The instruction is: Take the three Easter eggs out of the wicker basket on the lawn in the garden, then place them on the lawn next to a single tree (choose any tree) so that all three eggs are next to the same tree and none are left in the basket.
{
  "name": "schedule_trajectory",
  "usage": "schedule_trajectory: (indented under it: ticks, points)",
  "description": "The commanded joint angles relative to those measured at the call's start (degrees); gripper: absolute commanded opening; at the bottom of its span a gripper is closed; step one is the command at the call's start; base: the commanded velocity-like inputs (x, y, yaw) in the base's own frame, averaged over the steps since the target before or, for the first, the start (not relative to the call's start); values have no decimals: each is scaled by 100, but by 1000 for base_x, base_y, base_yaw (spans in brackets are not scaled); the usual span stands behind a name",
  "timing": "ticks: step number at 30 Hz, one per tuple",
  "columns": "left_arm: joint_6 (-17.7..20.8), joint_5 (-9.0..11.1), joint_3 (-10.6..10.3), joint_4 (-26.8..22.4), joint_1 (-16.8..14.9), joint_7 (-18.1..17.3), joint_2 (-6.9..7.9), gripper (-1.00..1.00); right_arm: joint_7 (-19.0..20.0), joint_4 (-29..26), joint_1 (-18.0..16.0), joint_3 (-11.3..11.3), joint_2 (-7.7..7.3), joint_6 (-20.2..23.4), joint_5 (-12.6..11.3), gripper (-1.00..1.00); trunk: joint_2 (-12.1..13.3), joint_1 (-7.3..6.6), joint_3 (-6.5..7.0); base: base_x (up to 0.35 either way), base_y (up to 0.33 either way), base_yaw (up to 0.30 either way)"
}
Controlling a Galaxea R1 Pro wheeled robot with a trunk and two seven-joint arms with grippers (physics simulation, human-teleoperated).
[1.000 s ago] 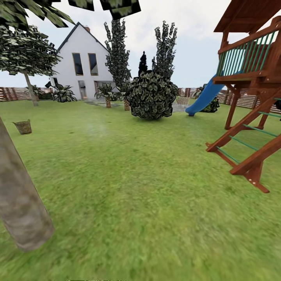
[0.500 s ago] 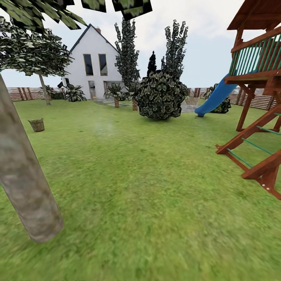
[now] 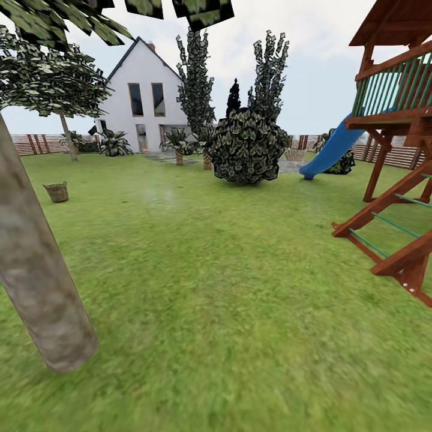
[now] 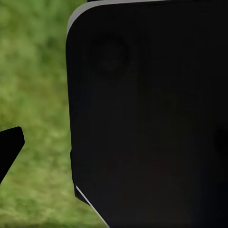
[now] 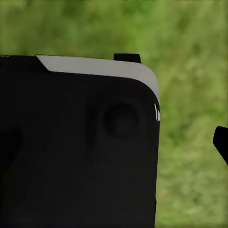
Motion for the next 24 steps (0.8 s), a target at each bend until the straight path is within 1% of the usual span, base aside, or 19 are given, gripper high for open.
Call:
schedule_trajectory:
  ticks: [1, 8, 24]
  points:
    - [-7, 4, 2, -9, 3, 0, 0, 100, -1, 3, -3, 1, -1, -19, 5, 100, -2, 0, -4, 0, 0, 0]
    - [-7, 4, 3, -7, 3, 0, 0, 100, -7, 2, -3, -3, 1, -16, -2, 100, -2, 0, -14, 0, 0, 16]
    - [-7, 4, 2, -6, 3, 0, 0, 100, -7, 11, -3, -3, 15, -10, -4, 100, -2, 0, -147, 0, 0, 126]
